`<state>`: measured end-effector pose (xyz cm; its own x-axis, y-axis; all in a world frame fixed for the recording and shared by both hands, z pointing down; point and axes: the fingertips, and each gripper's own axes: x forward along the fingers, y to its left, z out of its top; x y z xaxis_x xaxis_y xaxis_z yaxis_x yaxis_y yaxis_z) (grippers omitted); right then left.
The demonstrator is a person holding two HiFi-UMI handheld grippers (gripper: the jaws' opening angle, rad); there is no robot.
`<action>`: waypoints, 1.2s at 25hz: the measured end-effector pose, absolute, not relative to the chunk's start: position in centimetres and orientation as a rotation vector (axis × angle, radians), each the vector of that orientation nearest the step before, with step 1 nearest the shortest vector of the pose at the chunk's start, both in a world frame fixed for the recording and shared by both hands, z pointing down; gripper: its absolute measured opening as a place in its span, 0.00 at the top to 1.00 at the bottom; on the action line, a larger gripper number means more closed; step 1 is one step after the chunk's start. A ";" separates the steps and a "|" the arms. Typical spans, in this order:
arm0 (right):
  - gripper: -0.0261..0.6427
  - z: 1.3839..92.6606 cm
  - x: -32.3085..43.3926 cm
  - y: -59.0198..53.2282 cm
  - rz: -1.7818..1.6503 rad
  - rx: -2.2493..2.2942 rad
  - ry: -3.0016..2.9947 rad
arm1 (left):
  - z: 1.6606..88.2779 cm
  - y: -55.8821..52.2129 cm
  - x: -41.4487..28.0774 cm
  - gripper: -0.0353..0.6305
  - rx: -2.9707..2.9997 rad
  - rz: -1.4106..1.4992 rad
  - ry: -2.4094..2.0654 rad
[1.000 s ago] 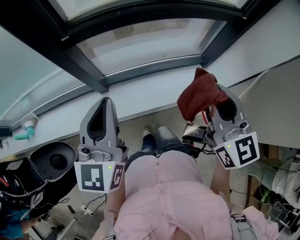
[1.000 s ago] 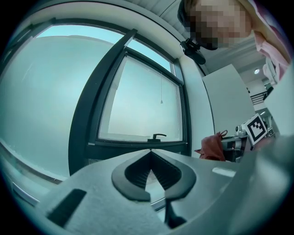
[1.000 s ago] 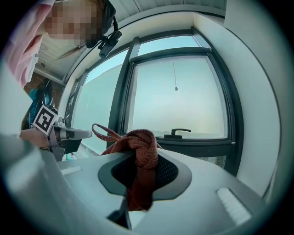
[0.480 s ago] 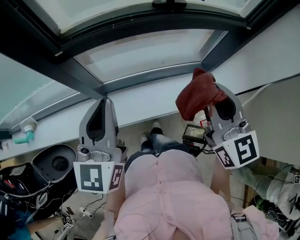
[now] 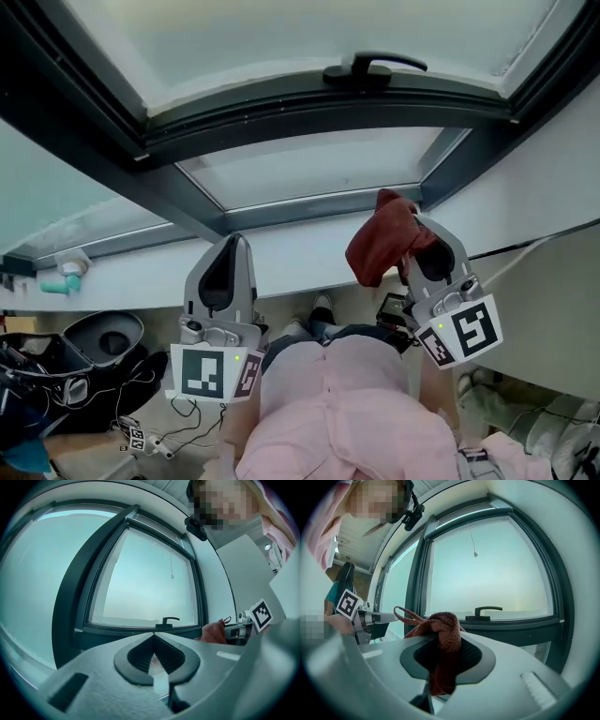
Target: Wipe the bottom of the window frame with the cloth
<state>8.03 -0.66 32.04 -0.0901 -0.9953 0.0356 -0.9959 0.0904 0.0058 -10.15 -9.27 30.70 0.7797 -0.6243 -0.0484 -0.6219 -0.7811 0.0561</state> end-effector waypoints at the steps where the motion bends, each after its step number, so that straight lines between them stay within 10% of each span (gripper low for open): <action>1: 0.84 32.3 8.1 -0.8 0.033 2.084 -2.306 | 30.9 -9.2 -9.9 0.95 2.925 -0.099 -1.032; 30: 0.84 25.2 0.4 -15.8 -0.279 1.942 -2.462 | 29.5 -16.2 -14.2 0.95 2.892 -0.111 -1.119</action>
